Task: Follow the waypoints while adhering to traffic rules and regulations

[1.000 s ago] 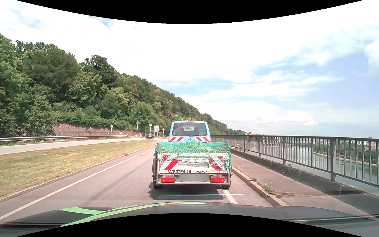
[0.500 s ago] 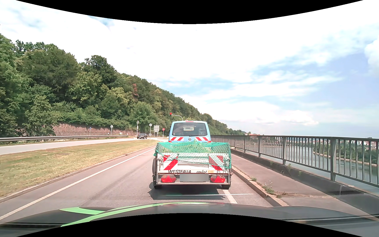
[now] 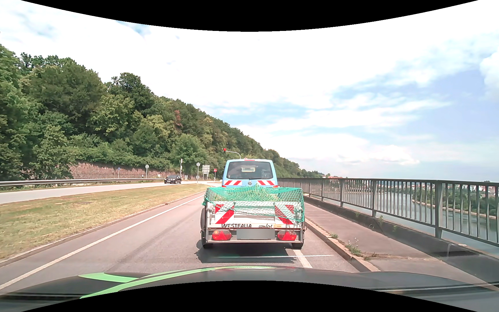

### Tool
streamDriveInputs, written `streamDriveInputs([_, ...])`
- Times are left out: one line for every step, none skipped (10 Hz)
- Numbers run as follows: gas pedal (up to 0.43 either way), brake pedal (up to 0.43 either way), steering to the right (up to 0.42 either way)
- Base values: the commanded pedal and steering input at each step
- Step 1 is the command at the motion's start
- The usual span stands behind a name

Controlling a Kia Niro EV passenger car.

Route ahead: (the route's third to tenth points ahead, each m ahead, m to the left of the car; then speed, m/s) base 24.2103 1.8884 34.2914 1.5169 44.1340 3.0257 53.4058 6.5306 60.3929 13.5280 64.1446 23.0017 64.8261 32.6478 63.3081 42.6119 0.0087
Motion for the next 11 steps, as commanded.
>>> streamDriveInputs([0.000, 0.274, -0.003])
streamDriveInputs([0.000, 0.280, -0.003])
streamDriveInputs([0.000, 0.274, -0.003])
streamDriveInputs([0.000, 0.274, -0.003])
streamDriveInputs([0.000, 0.274, -0.003])
streamDriveInputs([0.000, 0.274, -0.003])
streamDriveInputs([0.000, 0.274, -0.003])
streamDriveInputs([0.000, 0.274, -0.003])
streamDriveInputs([0.000, 0.280, -0.003])
streamDriveInputs([0.000, 0.280, -0.003])
streamDriveInputs([0.000, 0.280, -0.003])
